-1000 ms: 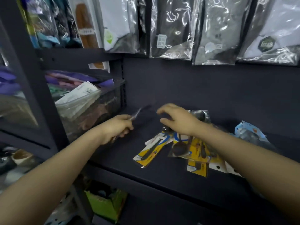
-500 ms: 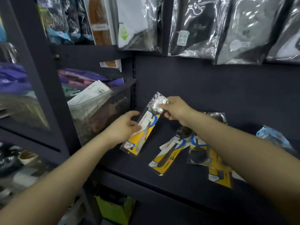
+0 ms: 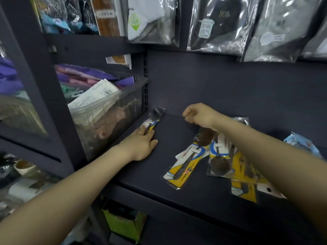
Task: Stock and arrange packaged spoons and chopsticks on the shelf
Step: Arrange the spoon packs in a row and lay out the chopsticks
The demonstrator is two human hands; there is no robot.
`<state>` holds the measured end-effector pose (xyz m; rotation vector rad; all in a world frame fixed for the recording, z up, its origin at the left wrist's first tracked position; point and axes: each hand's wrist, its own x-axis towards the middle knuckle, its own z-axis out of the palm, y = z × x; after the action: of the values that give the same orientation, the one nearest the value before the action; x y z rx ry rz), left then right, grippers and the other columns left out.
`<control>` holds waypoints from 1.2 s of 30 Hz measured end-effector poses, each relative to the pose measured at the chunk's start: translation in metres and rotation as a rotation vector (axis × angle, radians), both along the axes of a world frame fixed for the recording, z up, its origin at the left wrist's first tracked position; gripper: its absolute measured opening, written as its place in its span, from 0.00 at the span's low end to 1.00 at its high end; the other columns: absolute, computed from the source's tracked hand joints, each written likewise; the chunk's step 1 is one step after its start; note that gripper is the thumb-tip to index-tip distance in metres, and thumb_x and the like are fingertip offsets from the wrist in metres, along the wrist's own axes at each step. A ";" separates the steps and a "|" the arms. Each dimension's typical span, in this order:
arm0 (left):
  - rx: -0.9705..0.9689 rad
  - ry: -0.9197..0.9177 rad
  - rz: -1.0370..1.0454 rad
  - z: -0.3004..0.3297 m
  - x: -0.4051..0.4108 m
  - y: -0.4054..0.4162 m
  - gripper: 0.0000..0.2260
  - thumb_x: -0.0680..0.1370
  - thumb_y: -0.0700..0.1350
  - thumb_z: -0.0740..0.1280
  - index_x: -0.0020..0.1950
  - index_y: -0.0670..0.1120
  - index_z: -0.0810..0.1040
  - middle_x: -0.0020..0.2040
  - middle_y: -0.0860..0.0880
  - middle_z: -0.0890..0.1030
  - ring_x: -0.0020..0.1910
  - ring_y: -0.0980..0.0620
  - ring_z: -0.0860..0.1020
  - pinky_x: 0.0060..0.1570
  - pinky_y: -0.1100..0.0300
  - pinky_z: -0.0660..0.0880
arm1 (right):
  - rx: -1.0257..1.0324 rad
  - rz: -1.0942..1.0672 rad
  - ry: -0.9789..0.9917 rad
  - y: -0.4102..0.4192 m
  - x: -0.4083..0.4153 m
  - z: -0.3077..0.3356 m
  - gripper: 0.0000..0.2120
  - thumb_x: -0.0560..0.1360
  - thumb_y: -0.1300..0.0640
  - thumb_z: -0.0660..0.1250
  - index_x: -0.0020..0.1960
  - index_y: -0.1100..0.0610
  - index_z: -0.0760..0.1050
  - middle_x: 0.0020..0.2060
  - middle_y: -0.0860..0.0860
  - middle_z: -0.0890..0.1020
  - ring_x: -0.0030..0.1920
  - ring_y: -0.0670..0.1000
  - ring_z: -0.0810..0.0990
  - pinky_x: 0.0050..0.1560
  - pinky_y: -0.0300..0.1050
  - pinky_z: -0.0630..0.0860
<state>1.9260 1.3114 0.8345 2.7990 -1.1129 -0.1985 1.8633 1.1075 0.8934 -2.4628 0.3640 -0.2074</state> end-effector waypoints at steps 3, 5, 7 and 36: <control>-0.028 0.047 0.039 -0.002 0.010 -0.006 0.30 0.80 0.56 0.51 0.76 0.46 0.41 0.77 0.42 0.45 0.76 0.43 0.47 0.74 0.54 0.48 | -0.447 0.028 0.117 -0.015 -0.025 0.004 0.13 0.75 0.54 0.66 0.57 0.59 0.77 0.53 0.54 0.79 0.56 0.54 0.76 0.53 0.41 0.70; -0.010 0.042 0.065 -0.001 0.018 -0.008 0.30 0.80 0.55 0.50 0.76 0.43 0.43 0.77 0.42 0.48 0.76 0.43 0.49 0.74 0.54 0.49 | -0.583 0.000 0.201 -0.023 -0.037 0.002 0.18 0.73 0.48 0.66 0.56 0.59 0.76 0.54 0.57 0.79 0.56 0.57 0.76 0.55 0.46 0.73; 0.014 0.022 0.070 0.001 0.026 -0.009 0.26 0.81 0.51 0.50 0.75 0.42 0.48 0.77 0.40 0.52 0.75 0.42 0.53 0.73 0.53 0.52 | -0.543 -0.030 0.281 -0.027 -0.045 0.002 0.21 0.71 0.45 0.67 0.54 0.62 0.77 0.51 0.58 0.80 0.51 0.57 0.77 0.50 0.48 0.76; -0.061 -0.093 -0.077 -0.002 -0.004 0.050 0.45 0.61 0.73 0.36 0.74 0.57 0.54 0.77 0.47 0.54 0.75 0.48 0.53 0.72 0.60 0.52 | 0.023 -0.284 -0.070 0.022 0.123 -0.050 0.09 0.73 0.68 0.61 0.53 0.67 0.75 0.54 0.64 0.80 0.52 0.63 0.80 0.53 0.56 0.79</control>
<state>1.9217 1.3612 0.8329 2.7395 -1.2264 -0.0416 1.9866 1.1297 0.8429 -2.3672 0.6815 -0.4052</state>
